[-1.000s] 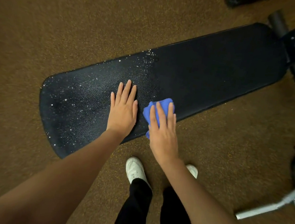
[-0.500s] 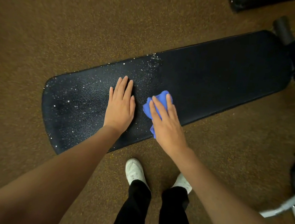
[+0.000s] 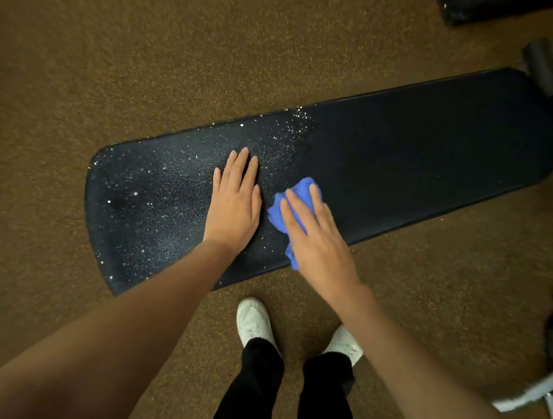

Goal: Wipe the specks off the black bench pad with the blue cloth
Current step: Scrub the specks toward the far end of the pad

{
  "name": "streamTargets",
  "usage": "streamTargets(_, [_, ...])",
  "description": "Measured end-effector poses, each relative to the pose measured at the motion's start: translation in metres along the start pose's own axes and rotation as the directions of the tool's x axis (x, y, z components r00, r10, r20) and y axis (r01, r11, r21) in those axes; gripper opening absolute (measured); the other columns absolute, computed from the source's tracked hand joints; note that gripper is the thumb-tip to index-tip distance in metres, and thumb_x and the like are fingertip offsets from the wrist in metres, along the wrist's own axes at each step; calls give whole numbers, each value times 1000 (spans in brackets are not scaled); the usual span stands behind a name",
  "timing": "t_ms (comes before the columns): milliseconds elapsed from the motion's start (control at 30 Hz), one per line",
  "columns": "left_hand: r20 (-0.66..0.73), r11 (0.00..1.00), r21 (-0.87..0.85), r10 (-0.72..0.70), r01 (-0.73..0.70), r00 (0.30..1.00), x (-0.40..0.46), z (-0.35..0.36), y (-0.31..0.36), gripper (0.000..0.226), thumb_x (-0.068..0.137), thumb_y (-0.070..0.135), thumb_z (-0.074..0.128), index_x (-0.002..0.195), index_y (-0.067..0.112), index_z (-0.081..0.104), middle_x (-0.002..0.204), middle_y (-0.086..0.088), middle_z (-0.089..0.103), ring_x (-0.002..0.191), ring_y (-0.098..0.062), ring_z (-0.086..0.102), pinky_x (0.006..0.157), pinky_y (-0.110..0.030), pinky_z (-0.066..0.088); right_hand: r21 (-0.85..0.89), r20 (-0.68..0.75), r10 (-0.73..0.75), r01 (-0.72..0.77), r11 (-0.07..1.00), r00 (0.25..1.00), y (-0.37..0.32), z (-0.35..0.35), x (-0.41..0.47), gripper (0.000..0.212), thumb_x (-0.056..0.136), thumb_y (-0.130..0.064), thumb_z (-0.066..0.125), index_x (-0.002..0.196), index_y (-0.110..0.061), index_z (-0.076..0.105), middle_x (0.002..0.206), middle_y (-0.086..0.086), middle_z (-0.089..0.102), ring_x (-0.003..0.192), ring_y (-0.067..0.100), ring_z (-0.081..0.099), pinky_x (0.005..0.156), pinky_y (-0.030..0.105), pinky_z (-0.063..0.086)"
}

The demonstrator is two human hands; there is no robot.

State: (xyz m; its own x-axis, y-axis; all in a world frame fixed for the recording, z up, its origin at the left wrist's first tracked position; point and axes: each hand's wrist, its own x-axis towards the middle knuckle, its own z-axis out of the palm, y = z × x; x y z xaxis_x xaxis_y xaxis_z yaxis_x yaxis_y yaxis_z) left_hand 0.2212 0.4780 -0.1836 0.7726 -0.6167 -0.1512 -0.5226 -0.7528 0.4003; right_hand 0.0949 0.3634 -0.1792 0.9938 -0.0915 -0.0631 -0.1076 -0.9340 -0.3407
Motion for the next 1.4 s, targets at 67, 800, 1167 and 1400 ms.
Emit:
streamTargets(67, [2,1000,6,-7,7,1000,0,2,0,59,94,31,11,143,4,29,153,-12,20,143,-28,11,115,-46,5,-19,-47,71,-72,997,996,21,-5,4,63,75,-3,49,137,2,39,144,19,38,134,49,25,105,57,27])
streamTargets(800, [-26,998,-48,-45,44,999,0,5,3,56,95,30,12,142,5,30,153,-10,20,143,-26,8,114,-43,1,18,-49,96,-95,995,994,38,-9,18,59,80,-4,38,138,5,35,145,21,36,136,49,20,106,58,30])
streamTargets(1167, [-28,994,-31,-107,106,994,1,7,9,54,96,28,15,144,9,28,154,-9,19,143,-24,9,114,-45,5,108,-179,193,-176,978,965,54,-11,87,61,77,8,58,135,9,38,142,27,38,133,54,21,105,62,28])
streamTargets(1400, [-13,981,-38,-190,189,982,5,7,17,57,95,32,11,146,9,21,156,-6,12,143,-18,4,113,-43,2,17,-48,-131,132,991,990,60,-18,69,64,74,5,49,137,4,37,145,22,36,134,50,24,105,58,28])
